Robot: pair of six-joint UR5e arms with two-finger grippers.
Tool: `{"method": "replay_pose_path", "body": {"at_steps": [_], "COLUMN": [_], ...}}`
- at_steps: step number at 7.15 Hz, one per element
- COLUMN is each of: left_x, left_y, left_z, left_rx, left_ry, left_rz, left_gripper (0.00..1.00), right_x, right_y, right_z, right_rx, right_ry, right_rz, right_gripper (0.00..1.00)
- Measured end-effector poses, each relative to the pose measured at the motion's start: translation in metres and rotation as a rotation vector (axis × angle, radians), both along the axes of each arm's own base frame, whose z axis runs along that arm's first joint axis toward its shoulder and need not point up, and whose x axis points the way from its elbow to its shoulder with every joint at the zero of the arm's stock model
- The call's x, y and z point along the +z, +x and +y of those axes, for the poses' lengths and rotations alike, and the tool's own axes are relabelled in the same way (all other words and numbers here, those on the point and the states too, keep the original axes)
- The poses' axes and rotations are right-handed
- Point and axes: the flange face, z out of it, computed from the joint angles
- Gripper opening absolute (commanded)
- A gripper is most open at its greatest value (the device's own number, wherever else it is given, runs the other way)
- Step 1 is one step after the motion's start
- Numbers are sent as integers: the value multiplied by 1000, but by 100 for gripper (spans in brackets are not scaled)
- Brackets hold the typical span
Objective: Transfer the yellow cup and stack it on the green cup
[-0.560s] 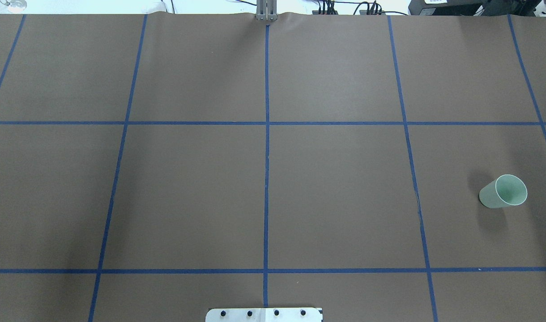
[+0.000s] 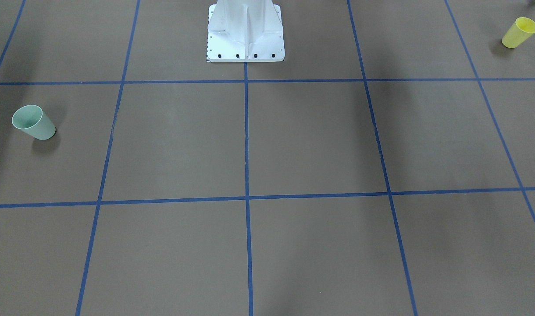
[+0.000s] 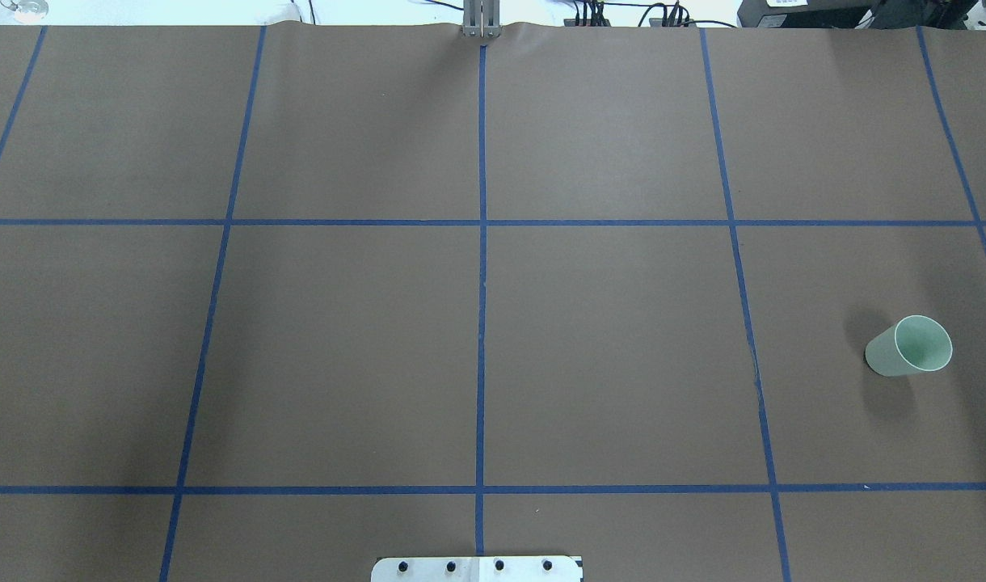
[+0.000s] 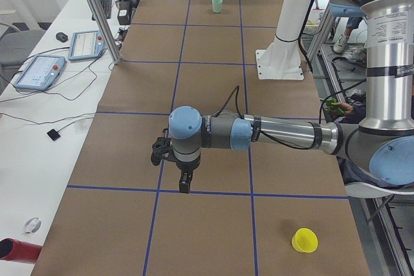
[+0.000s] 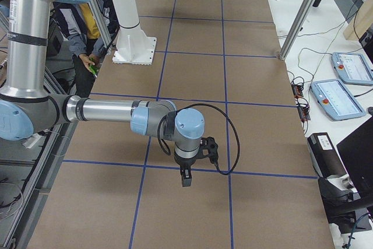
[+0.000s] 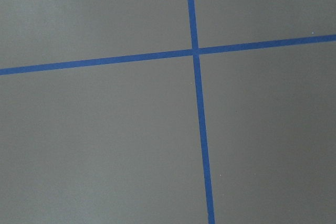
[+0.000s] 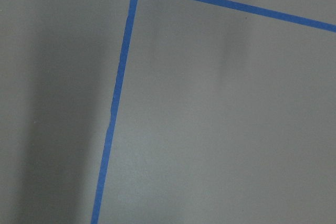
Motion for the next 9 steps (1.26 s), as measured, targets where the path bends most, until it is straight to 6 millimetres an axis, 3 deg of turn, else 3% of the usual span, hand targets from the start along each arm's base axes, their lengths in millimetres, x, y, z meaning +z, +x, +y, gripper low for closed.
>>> {"method": "replay_pose_path", "body": {"at_steps": [4,7,9], "left_x": [-46,-79,-92], "left_y": [0,-1,-1], "left_z": [-16,-67,-87], "left_rx": [-7,-39,-67], "left_ry": [201,296,304], "left_rz": [-12,-4,9], "left_gripper": [100,100,100], "right_x": [0,3,1], "right_y": [0,-1,-1], "right_z": [1,0,-2], "right_rx": [1,6,5], "right_ry": [-2,-11,-5], "right_rz": [-5,-12,-12], "right_gripper": [100,100,100]}}
